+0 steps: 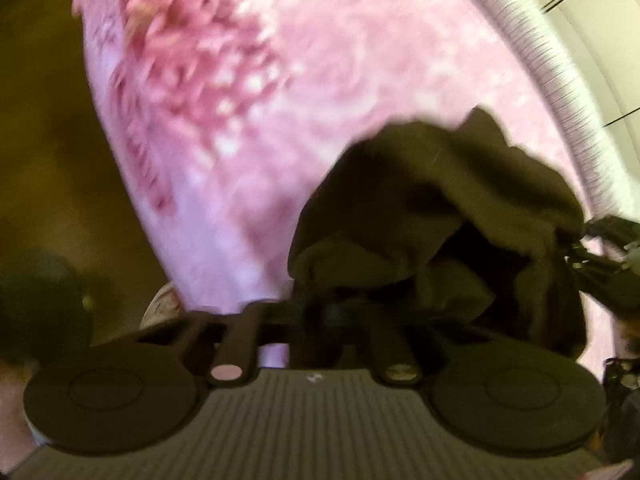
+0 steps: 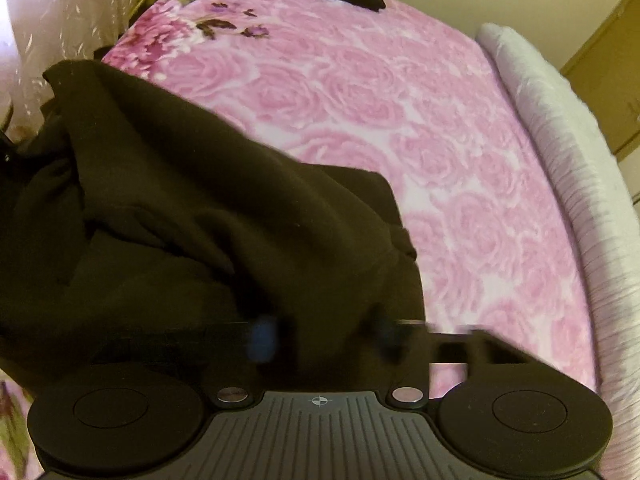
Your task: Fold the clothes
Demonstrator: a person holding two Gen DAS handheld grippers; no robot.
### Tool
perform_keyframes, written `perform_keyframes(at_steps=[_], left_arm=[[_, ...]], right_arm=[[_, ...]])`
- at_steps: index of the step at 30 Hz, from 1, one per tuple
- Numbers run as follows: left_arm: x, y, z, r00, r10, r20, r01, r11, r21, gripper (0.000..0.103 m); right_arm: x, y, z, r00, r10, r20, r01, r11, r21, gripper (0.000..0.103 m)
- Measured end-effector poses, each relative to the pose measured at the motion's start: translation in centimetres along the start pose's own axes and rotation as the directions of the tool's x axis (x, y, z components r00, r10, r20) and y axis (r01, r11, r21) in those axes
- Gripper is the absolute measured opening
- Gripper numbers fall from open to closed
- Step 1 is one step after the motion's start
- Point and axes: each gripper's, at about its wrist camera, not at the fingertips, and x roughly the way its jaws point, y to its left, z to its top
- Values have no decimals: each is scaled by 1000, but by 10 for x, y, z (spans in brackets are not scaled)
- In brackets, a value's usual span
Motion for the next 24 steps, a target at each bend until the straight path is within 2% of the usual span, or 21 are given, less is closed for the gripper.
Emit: perform_keyframes(at_steps=[3, 5, 7, 9, 11, 12, 15, 18, 19, 22, 23, 24], left_arm=[[-24, -20, 14, 996, 50, 71, -59, 988, 145, 2], [-45, -34, 35, 986, 65, 152, -99, 969, 227, 2], [-67, -51, 64, 971, 49, 236, -120, 947, 299, 2], [-86, -74, 95, 950, 3, 313, -133, 909, 395, 2], [-103, -100, 124, 921, -54, 385, -158, 853, 498, 2], [-113, -117, 137, 906, -93, 414, -168, 817, 551, 3], [-140, -160, 173, 861, -234, 453, -146, 738, 659, 3], [-175, -199, 201, 800, -376, 468, -127, 656, 744, 3], [-187, -208, 207, 779, -422, 464, -111, 636, 764, 3], [-222, -227, 223, 722, -536, 437, -54, 586, 808, 3], [-233, -230, 228, 706, -570, 420, -33, 566, 824, 3], [-241, -231, 231, 698, -592, 402, -18, 547, 837, 3]], right_arm=[[-16, -10, 1, 999, -23, 32, 21, 997, 75, 18], [-34, -23, 1, 997, -45, 56, 35, 985, 169, 17], [-55, -39, 0, 994, -88, 63, 68, 962, 264, 16], [-82, -53, 1, 985, -153, 82, 116, 932, 343, 15], [-115, -64, 3, 967, -234, 105, 169, 890, 423, 15], [-135, -69, 5, 951, -284, 119, 199, 862, 466, 15], [-197, -82, 13, 891, -432, 142, 276, 763, 584, 14], [-260, -88, 22, 820, -554, 143, 320, 652, 688, 14], [-281, -86, 24, 799, -586, 136, 327, 614, 719, 14], [-344, -72, 30, 733, -669, 126, 306, 489, 817, 14], [-363, -64, 31, 720, -683, 123, 280, 448, 849, 14], [-383, -56, 31, 704, -700, 121, 249, 403, 881, 14]])
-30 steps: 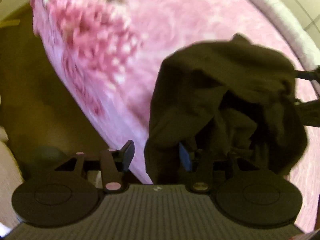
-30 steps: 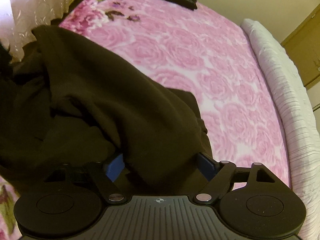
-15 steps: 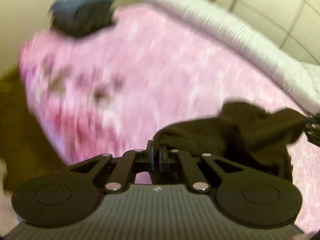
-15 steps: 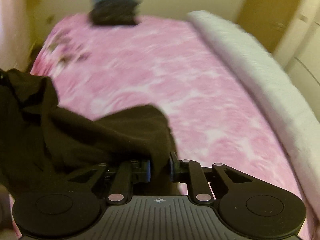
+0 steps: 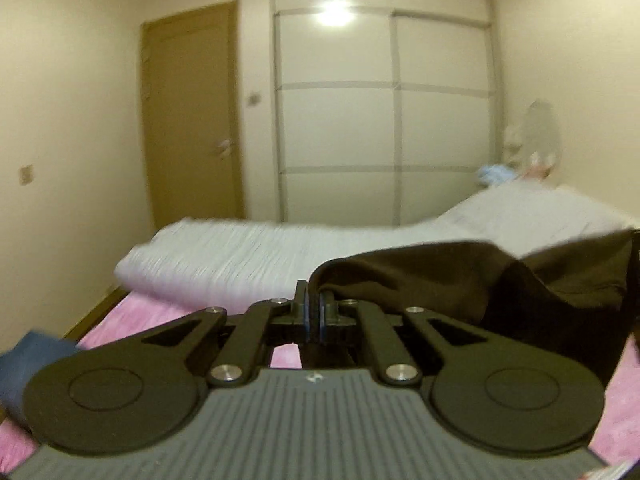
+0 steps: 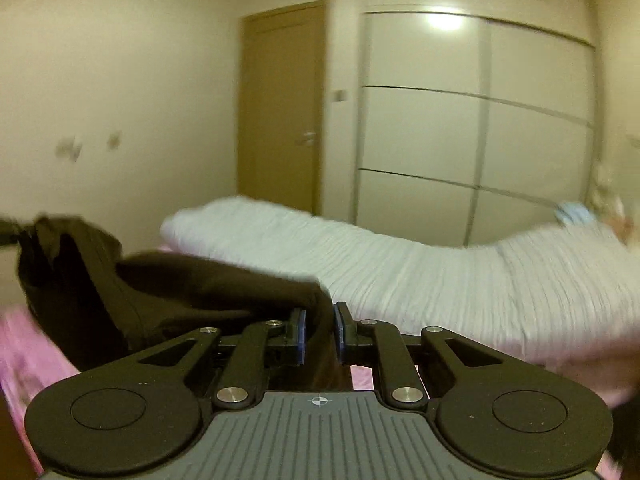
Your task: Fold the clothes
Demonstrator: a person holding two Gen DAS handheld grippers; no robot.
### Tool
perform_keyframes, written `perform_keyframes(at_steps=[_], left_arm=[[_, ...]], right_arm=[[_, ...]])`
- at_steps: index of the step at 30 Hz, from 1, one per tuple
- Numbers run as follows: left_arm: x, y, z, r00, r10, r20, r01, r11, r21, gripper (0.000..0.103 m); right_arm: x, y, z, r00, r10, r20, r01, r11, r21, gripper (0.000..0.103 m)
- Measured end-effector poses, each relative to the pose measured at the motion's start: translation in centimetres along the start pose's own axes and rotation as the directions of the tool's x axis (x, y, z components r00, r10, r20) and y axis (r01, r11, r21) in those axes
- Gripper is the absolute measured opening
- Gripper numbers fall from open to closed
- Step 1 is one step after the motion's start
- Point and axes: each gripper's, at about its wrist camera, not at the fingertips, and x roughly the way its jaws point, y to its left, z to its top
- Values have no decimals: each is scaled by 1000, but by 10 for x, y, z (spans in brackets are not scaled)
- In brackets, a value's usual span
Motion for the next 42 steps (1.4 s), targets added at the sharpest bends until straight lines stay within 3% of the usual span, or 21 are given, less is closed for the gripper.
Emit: perform_keyframes(at_steps=[3, 4, 5, 7, 9, 11, 13, 14, 17, 18, 20, 22, 23, 24, 26, 30, 34, 37, 38, 42], left_arm=[[-11, 4, 19, 996, -85, 23, 85, 996, 14, 3], [-12, 5, 21, 993, -120, 11, 120, 993, 9, 3], [-9, 5, 19, 988, -154, -16, 155, 988, 5, 3], [6, -2, 8, 977, -192, -90, 197, 979, 54, 3], [21, -10, -16, 966, -193, -170, 212, 972, 99, 3], [38, -7, -43, 955, -184, -232, 210, 974, 88, 3], [53, -2, -64, 948, -162, -272, 194, 977, 93, 3], [59, 0, -73, 946, -149, -286, 184, 978, 96, 3], [71, 11, -87, 947, -129, -294, 167, 980, 110, 3], [75, 16, -91, 950, -118, -289, 160, 979, 124, 3], [75, 31, -103, 956, -95, -278, 138, 981, 139, 3], [65, 45, -114, 959, -68, -275, 112, 983, 148, 3], [64, 55, -125, 959, -48, -281, 92, 985, 146, 3], [63, 65, -135, 958, -28, -287, 72, 987, 144, 3], [65, 83, -158, 952, 6, -307, 36, 991, 132, 3], [68, 118, -197, 934, 47, -354, -20, 997, 78, 3], [66, 135, -220, 933, 57, -355, -40, 998, 56, 3], [70, 143, -231, 933, 57, -354, -43, 998, 49, 3], [71, 144, -233, 933, 58, -354, -43, 998, 49, 3], [74, 145, -239, 931, 61, -359, -40, 997, 64, 3]], right_arm=[[-58, -1, 14, 997, -37, 61, 25, 982, 186, 13], [-77, 3, 16, 996, -58, 64, 44, 976, 212, 7], [-91, 9, 16, 994, -92, 62, 77, 975, 210, 2], [-114, 25, 12, 985, -171, 37, 161, 969, 186, 2], [-120, 40, -4, 984, -180, -16, 180, 969, 168, 3], [-107, 57, -33, 974, -173, -147, 196, 967, 160, 3], [-84, 78, -77, 949, -133, -284, 190, 965, 183, 7], [-70, 92, -100, 932, -112, -344, 180, 968, 173, 12], [-29, 144, -170, 862, -81, -500, 105, 994, 21, 12], [-17, 162, -191, 842, -87, -533, 70, 996, -52, 12], [2, 199, -232, 825, -115, -553, -4, 978, -210, 14], [23, 223, -262, 814, -106, -571, -84, 952, -296, 36], [31, 227, -274, 817, -101, -567, -103, 943, -315, 79], [39, 232, -284, 824, -94, -559, -123, 933, -337, 103], [58, 240, -292, 851, -71, -521, -163, 907, -389, 103], [93, 250, -313, 877, -59, -477, -210, 846, -490, 103], [117, 262, -341, 899, -53, -434, -238, 773, -588, 100], [126, 266, -355, 916, -61, -396, -239, 709, -663, 77], [130, 267, -359, 921, -73, -384, -231, 692, -684, 56], [142, 267, -371, 936, -78, -343, -216, 642, -736, 53]])
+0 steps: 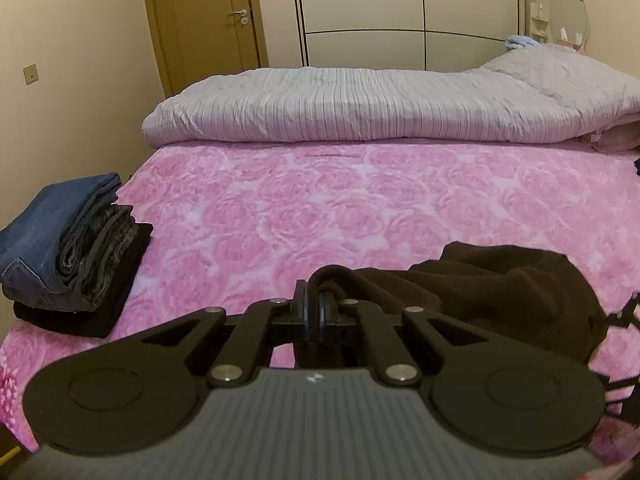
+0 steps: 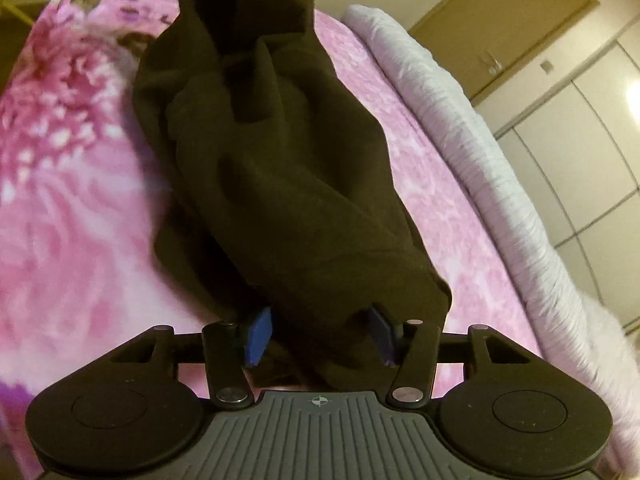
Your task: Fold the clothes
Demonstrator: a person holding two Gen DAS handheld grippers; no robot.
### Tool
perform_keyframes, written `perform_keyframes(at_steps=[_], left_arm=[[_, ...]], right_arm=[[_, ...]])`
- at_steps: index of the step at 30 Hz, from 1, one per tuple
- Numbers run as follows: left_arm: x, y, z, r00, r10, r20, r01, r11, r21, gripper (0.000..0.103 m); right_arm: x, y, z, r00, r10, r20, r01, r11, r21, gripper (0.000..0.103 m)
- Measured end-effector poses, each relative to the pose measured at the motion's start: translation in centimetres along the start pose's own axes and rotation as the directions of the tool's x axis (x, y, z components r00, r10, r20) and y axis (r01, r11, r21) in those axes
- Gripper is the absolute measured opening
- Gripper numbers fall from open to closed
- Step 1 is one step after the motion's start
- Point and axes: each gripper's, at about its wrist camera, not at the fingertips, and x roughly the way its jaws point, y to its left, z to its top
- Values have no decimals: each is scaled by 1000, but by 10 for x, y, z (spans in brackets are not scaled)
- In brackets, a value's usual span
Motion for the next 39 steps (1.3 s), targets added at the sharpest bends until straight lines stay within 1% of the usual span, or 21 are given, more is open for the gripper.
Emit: perform_keyframes(at_steps=[1, 3, 4, 5, 6, 8, 11, 14, 16, 19, 24, 26, 30, 31, 32, 33, 34, 35, 37, 38, 39], left_arm=[[2, 1, -3, 1000, 0, -5, 0, 1000, 6, 3], [5, 0, -6, 1000, 9, -17, -8, 999, 38, 3], [6, 0, -7, 1000, 14, -22, -13, 998, 55, 3], [5, -2, -8, 1000, 20, -19, -18, 996, 82, 3], [1, -4, -6, 1000, 21, -11, -20, 993, 112, 3], [-8, -7, 0, 1000, 17, 4, -18, 990, 140, 3], [-32, -7, 24, 998, -2, 61, -8, 989, 150, 3], [-71, -8, 57, 987, -38, 156, 13, 988, 156, 3], [-102, -8, 78, 974, -59, 220, 24, 987, 160, 3], [-149, -10, 105, 949, -92, 302, 42, 985, 167, 3], [-214, -21, 145, 902, -159, 402, 86, 977, 195, 3], [-231, -34, 167, 877, -192, 441, 96, 968, 231, 3], [-241, -63, 216, 824, -254, 506, 108, 948, 300, 3], [-238, -71, 230, 812, -270, 518, 116, 944, 309, 3], [-230, -78, 246, 801, -285, 526, 127, 940, 316, 3], [-217, -88, 262, 796, -298, 527, 140, 938, 318, 3], [-195, -100, 279, 807, -304, 507, 158, 937, 311, 3], [-172, -113, 295, 817, -311, 486, 176, 936, 304, 3], [-127, -138, 328, 837, -322, 443, 208, 935, 287, 4], [-96, -152, 341, 856, -316, 410, 211, 936, 281, 4], [-56, -169, 354, 884, -310, 350, 218, 935, 280, 6]], right_arm=[[2, -1, 0, 1000, 8, 13, -8, 1000, 4, 51], [0, -12, 0, 998, 48, 27, -49, 998, 36, 12], [-8, -22, 1, 998, 49, 44, -53, 995, 80, 5], [-17, -32, 1, 997, 50, 61, -57, 991, 125, 3], [-25, -44, 1, 996, 45, 78, -58, 983, 172, 3], [-51, -74, 3, 993, 2, 114, -36, 955, 295, 2], [-94, -125, 5, 983, -109, 148, 33, 896, 443, 2], [-149, -172, 10, 959, -228, 169, 110, 847, 521, 2], [-191, -198, 12, 940, -291, 178, 152, 824, 546, 2], [-260, -223, 17, 906, -378, 190, 223, 809, 544, 2], [-363, -249, 17, 861, -469, 197, 309, 790, 529, 2], [-394, -262, 15, 837, -511, 196, 349, 775, 527, 2], [-428, -309, 6, 777, -598, 196, 429, 731, 531, 2], [-429, -324, 3, 763, -616, 196, 446, 721, 530, 2], [-425, -340, 1, 754, -628, 193, 460, 714, 527, 2], [-421, -355, 0, 745, -639, 189, 474, 707, 525, 2], [-414, -372, -3, 740, -647, 185, 484, 702, 522, 2], [-398, -392, -8, 745, -644, 174, 483, 701, 525, 2], [-355, -436, -21, 768, -626, 138, 467, 694, 548, 2], [-331, -458, -28, 780, -614, 118, 457, 689, 563, 2], [-298, -480, -37, 802, -591, 81, 445, 683, 578, 3]])
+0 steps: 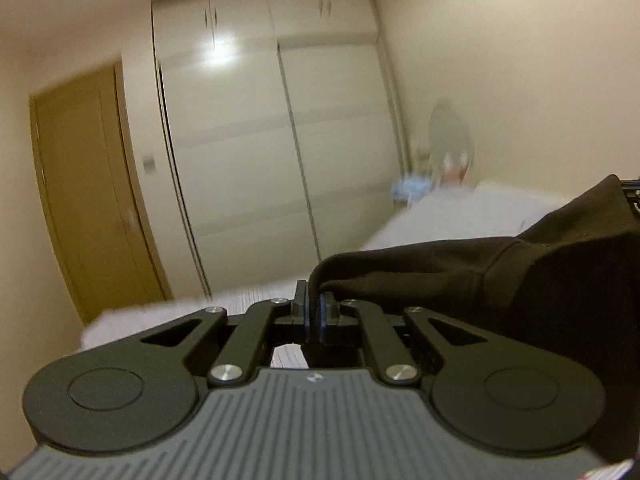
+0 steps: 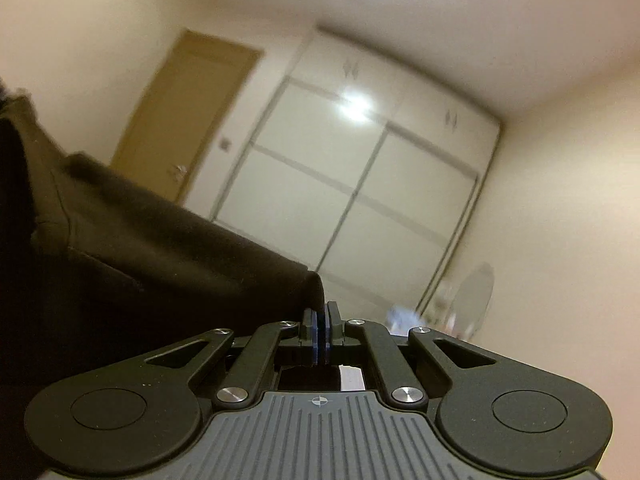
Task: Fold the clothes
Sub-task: 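Lay the unfolded dark long-sleeve shirt flat on the sheet, opening both tools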
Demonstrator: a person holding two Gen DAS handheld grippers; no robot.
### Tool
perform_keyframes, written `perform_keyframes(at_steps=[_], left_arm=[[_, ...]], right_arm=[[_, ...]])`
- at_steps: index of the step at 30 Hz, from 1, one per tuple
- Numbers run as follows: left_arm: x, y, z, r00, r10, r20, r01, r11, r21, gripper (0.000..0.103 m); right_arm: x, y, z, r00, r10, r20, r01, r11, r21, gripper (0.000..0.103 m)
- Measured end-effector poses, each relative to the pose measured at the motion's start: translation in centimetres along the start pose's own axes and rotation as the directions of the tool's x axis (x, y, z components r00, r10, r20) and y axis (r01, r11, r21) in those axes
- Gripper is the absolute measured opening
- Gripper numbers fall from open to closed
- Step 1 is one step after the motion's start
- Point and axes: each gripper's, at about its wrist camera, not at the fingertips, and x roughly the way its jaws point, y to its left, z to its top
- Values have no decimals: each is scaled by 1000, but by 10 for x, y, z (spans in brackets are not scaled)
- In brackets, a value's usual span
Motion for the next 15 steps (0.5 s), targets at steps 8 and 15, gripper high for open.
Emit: perform_keyframes(at_steps=[8, 15], left_arm=[[212, -52, -117, 878, 116, -464, -91, 993, 77, 26], [173, -43, -245, 674, 82, -734, -255, 958, -127, 25]], right_arm=[[238, -14, -145, 823, 80, -562, -52, 996, 65, 75], [215, -21, -244, 672, 340, -658, -84, 918, 388, 75]])
